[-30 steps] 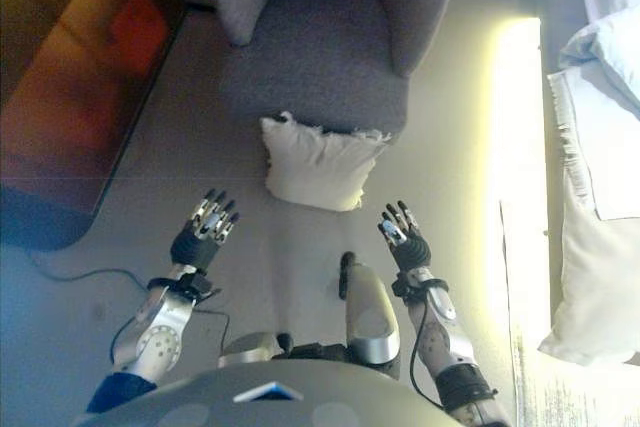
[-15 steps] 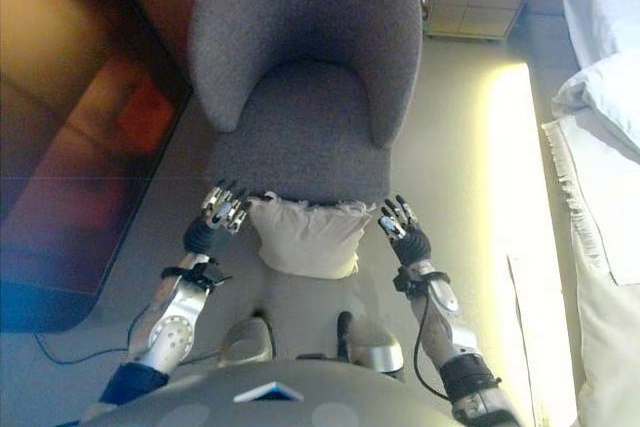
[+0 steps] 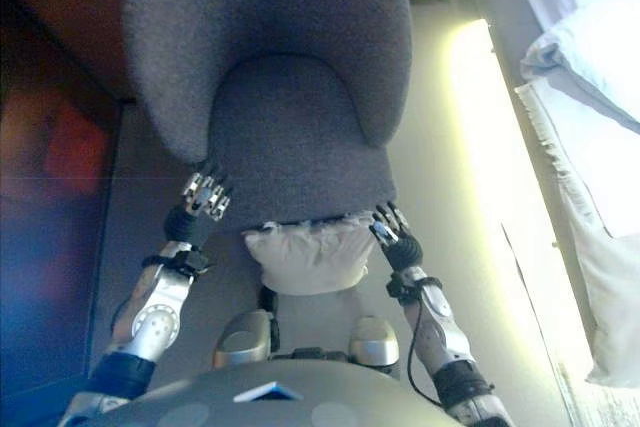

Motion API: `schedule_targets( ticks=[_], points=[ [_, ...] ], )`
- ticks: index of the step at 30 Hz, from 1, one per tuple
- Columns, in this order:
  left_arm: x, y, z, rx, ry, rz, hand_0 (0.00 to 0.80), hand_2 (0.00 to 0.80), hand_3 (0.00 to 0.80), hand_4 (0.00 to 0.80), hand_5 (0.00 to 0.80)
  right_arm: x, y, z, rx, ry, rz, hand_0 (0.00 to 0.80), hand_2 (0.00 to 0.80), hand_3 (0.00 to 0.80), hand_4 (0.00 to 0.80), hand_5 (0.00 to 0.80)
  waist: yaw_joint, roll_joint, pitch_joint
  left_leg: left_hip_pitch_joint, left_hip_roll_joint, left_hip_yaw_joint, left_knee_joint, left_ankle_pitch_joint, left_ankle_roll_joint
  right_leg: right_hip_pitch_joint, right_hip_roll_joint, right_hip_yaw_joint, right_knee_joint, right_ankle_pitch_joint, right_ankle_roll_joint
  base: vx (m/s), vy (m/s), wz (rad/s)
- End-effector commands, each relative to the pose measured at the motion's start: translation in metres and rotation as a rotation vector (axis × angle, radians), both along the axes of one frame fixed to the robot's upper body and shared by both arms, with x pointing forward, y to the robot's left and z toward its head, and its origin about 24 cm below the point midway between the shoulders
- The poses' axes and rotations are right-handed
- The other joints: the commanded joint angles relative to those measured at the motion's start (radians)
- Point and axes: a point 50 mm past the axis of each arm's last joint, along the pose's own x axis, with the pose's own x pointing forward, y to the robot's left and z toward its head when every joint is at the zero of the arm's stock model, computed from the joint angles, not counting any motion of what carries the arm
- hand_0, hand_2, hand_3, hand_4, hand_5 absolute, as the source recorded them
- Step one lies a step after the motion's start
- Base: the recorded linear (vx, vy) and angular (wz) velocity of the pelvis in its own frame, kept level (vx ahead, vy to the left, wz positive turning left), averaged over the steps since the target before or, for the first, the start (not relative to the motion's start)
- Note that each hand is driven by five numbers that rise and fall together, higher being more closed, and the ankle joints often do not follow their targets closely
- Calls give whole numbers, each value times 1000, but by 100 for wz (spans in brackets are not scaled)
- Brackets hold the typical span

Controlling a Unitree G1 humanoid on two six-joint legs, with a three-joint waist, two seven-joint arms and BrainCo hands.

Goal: Pick up the cushion and take it to the sofa

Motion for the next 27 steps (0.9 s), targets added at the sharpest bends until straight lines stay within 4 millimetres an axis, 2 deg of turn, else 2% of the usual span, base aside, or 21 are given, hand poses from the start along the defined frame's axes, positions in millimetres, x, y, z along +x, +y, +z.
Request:
schedule_targets(
  ticks=[1,2,3,5,7,9,10,11,14,16,19,23,24,27],
  points=[
    [-4,3,12,40,-86,-44,0,0,0,0,0,1,-12,11,-13,-74,-59,0,0,0,0,0,11,8,-74,-113,73,63,86,4,27,-13,-47,-52,128,110,29,164,95,27],
    [0,2,14,45,-92,-61,0,0,0,0,0,-1,-12,9,-9,-77,-75,0,0,0,0,0,16,3,-79,-111,68,75,74,3,39,-17,-55,-79,151,128,26,122,102,62],
    [1,1,13,47,-87,-61,0,0,0,0,0,0,-11,8,-14,-70,-84,0,0,0,0,0,28,-5,-84,-114,45,60,70,-6,53,-16,-63,-93,172,157,21,112,122,84],
    [1,0,10,37,-69,-57,0,0,0,0,0,2,-8,8,-16,-64,-98,0,0,0,0,0,39,-13,-88,-113,6,50,70,-19,81,-25,-68,-92,246,218,22,88,158,52],
    [-4,0,6,33,-49,-62,0,0,0,0,0,1,-3,9,-4,-70,-97,0,0,0,0,0,42,1,-87,-76,-15,45,50,-31,114,-93,-64,-77,422,297,23,87,209,22],
    [-8,0,6,56,-48,-67,0,0,0,0,0,-1,-1,9,0,-70,-86,0,0,0,0,0,47,15,-82,-37,-23,45,29,-34,124,-157,-75,-83,525,321,11,121,145,23],
    [-9,1,6,66,-52,-62,0,0,0,0,0,0,-1,9,0,-69,-76,0,0,0,0,0,51,14,-80,-25,-29,49,24,-37,122,-174,-99,-92,513,330,7,129,36,10],
    [-9,1,7,67,-55,-59,0,0,0,0,0,1,-1,9,0,-71,-71,0,0,0,0,0,54,9,-77,-17,-32,53,25,-42,119,-181,-117,-101,479,332,4,139,-73,-8],
    [-9,7,12,65,-79,-36,0,0,0,0,0,6,1,9,12,-85,-46,0,0,0,0,0,56,-12,-58,1,-20,67,44,-67,84,-195,-164,-145,242,335,6,153,-239,-24],
    [-8,12,15,73,-97,-20,0,0,0,0,0,10,4,12,19,-99,-22,0,0,0,0,0,47,-32,-38,11,6,76,71,-96,53,-200,-193,-166,89,365,28,128,-340,-12],
    [-9,15,17,84,-114,-9,0,0,0,0,0,15,6,15,22,-103,3,0,0,0,0,0,32,-46,-24,20,53,75,95,-122,13,-212,-213,-143,-44,407,73,151,-283,1],
    [-14,19,16,77,-105,6,0,0,0,0,0,17,3,16,18,-95,25,0,0,0,0,0,30,-39,-33,27,111,52,98,-113,-27,-184,-187,-110,-102,370,96,184,-198,39],
    [-17,23,14,79,-92,21,0,0,0,0,0,16,2,13,5,-82,40,0,0,0,0,0,35,-35,-41,28,135,45,92,-102,-41,-164,-166,-115,-103,328,103,183,-165,70],
    [-20,24,10,52,-67,53,0,0,0,0,0,17,1,16,-2,-82,61,0,0,0,0,0,36,-30,-57,45,165,36,65,-68,-47,-151,-124,-115,-81,271,97,154,-125,35]
  ],
)
